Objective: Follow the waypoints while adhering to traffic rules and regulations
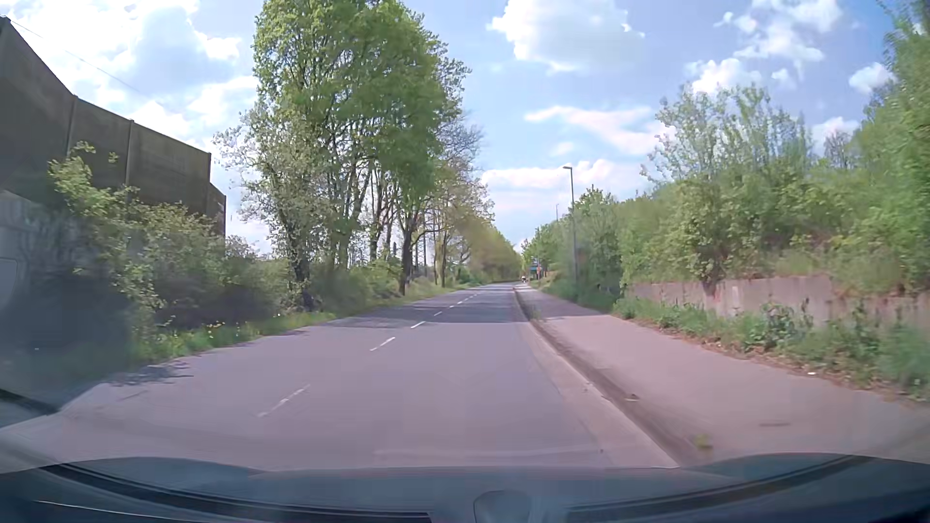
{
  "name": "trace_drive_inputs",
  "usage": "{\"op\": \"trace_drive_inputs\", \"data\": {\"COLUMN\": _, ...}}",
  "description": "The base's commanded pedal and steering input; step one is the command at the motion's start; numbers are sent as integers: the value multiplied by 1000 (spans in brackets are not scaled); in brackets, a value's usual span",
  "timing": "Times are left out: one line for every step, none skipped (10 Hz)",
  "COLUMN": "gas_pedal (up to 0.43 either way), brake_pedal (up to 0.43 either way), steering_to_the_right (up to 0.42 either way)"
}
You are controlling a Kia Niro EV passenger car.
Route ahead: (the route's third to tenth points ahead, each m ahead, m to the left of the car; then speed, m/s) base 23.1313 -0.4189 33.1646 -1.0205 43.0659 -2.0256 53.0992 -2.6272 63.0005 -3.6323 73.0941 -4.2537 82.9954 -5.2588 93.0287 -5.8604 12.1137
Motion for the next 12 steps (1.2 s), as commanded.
{"op": "trace_drive_inputs", "data": {"gas_pedal": 98, "brake_pedal": 0, "steering_to_the_right": 23}}
{"op": "trace_drive_inputs", "data": {"gas_pedal": 98, "brake_pedal": 0, "steering_to_the_right": 23}}
{"op": "trace_drive_inputs", "data": {"gas_pedal": 98, "brake_pedal": 0, "steering_to_the_right": 21}}
{"op": "trace_drive_inputs", "data": {"gas_pedal": 98, "brake_pedal": 0, "steering_to_the_right": 21}}
{"op": "trace_drive_inputs", "data": {"gas_pedal": 98, "brake_pedal": 0, "steering_to_the_right": 19}}
{"op": "trace_drive_inputs", "data": {"gas_pedal": 98, "brake_pedal": 0, "steering_to_the_right": 16}}
{"op": "trace_drive_inputs", "data": {"gas_pedal": 98, "brake_pedal": 0, "steering_to_the_right": 12}}
{"op": "trace_drive_inputs", "data": {"gas_pedal": 98, "brake_pedal": 0, "steering_to_the_right": 10}}
{"op": "trace_drive_inputs", "data": {"gas_pedal": 98, "brake_pedal": 0, "steering_to_the_right": 7}}
{"op": "trace_drive_inputs", "data": {"gas_pedal": 98, "brake_pedal": 0, "steering_to_the_right": 7}}
{"op": "trace_drive_inputs", "data": {"gas_pedal": 87, "brake_pedal": 0, "steering_to_the_right": 6}}
{"op": "trace_drive_inputs", "data": {"gas_pedal": 87, "brake_pedal": 0, "steering_to_the_right": 6}}
